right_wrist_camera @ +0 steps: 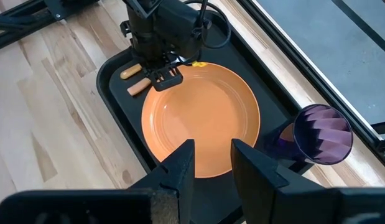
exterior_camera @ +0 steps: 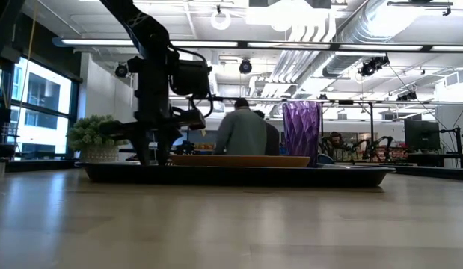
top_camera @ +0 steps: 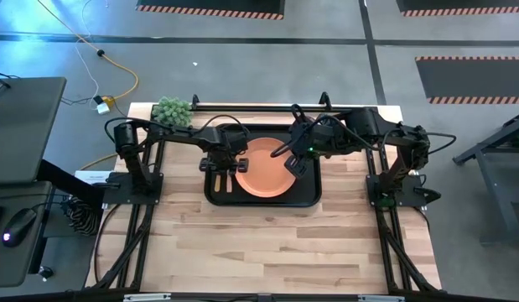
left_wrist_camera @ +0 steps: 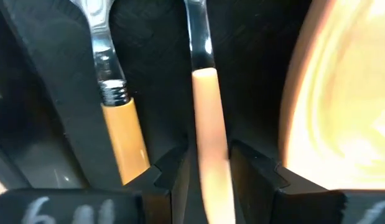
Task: Pick and place plate/cup/fork/spoon on tray
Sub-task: Put the orange fork between the orange spoon and the orange plate on the black serving tray, then return to Home Position
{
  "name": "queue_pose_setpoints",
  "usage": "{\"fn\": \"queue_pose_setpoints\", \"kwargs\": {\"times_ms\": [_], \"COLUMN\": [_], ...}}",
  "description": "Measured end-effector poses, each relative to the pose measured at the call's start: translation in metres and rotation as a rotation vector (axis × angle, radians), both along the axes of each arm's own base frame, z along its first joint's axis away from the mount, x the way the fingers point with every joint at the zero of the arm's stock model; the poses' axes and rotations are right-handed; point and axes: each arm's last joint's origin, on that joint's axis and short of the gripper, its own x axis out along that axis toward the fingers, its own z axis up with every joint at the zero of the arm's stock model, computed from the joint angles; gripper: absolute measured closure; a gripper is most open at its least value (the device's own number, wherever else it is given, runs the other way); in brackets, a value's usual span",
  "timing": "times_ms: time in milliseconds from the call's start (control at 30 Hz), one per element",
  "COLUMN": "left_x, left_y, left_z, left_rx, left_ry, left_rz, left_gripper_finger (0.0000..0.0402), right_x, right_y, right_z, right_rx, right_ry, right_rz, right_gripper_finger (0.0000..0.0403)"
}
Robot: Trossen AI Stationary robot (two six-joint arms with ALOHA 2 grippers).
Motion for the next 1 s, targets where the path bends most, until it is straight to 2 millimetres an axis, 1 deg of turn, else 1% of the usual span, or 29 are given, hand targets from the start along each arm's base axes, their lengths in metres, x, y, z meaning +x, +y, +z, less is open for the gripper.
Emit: {"fn": "queue_pose_setpoints", "kwargs": {"times_ms": [300,667,800,1000], "left_x": [0.0,0.001,0.001,-0.006], "left_y": [0.0,-0.006,-0.006,-0.002], "left_z": [0.0,0.0,0.007,0.021], "left_rx": [0.002,0.007,0.018,0.039], "left_ry": [-0.003,-0.011,-0.033,-0.05], "left_rz": [-0.019,-0.074,-0.076,-0.054], "left_gripper_finger": [0.0296,0.0296,0.0296,0.0296], "right_x": [0.0,0.0,0.0,0.0], "right_y": [0.0,0.0,0.0,0.0], "right_z": [0.0,0.0,0.0,0.0], "right_rx": [-0.012,-0.013,-0.014,-0.014], "right_ry": [-0.003,-0.003,-0.004,-0.006], "right_rz": [-0.007,-0.008,-0.008,-0.008], "right_gripper_finger": [0.0306,0.0306,0.0306,0.0306]}}
